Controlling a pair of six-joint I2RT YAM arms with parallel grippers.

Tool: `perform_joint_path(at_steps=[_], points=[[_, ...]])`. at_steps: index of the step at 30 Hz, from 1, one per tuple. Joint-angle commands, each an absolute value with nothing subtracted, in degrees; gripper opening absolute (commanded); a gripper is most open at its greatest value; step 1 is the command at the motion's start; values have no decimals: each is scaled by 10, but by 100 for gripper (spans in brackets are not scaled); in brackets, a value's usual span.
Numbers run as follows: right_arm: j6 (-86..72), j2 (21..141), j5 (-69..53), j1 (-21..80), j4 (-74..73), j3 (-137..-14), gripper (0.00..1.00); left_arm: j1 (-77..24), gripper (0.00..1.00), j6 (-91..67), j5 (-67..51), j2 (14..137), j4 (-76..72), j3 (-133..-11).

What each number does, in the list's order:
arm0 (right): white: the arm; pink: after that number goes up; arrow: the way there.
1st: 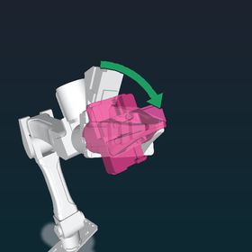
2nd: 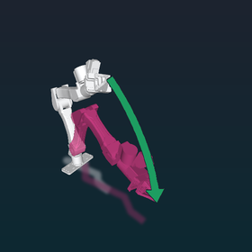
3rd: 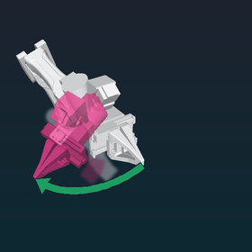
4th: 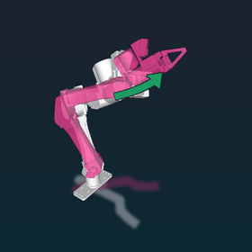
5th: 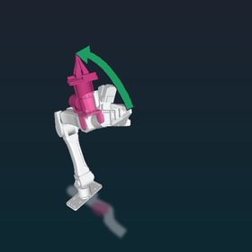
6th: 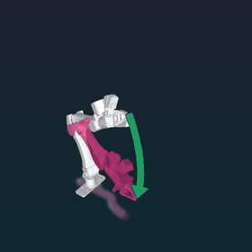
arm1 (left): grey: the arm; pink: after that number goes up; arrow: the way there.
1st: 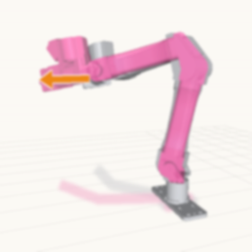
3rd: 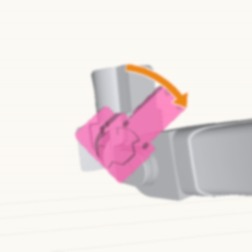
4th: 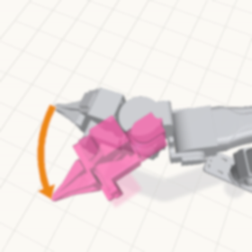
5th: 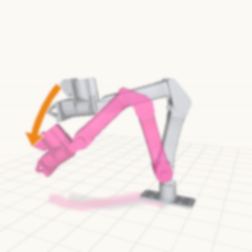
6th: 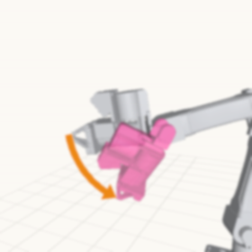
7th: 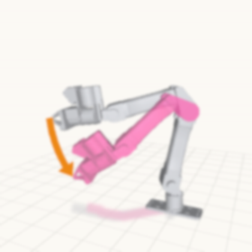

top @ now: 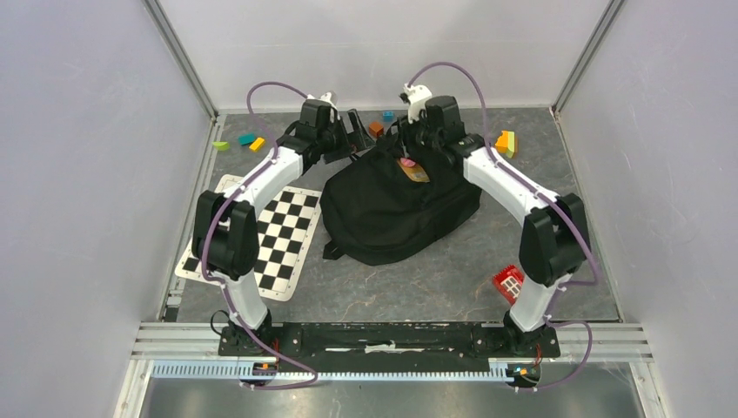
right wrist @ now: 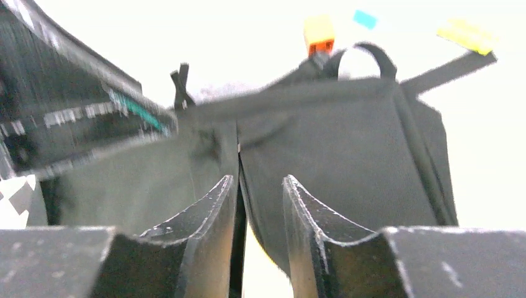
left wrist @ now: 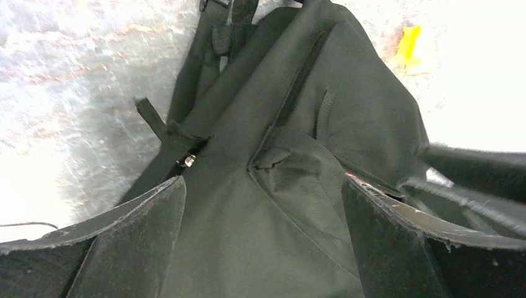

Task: Pack the student bag
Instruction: Zip the student bag at the center of the board.

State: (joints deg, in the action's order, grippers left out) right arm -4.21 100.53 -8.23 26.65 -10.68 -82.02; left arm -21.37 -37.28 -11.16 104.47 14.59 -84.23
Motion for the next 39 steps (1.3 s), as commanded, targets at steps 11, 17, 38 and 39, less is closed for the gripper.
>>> perform_joint_path(at_steps=[11, 17, 38, 39], points=[[-166, 1206, -185, 238, -185, -1049, 52, -177, 100, -214, -252, 1106, 189, -867], [-191, 1214, -220, 237, -159, -1020, 45, -176, 98, -231, -280, 1122, 170, -840], [-176, 1074, -192, 236, -13, -864, 0, -175, 2, -311, -296, 1126, 131, -812], [-172, 1059, -188, 237, -12, -853, 0, -174, 2, -315, -295, 1125, 129, -810]])
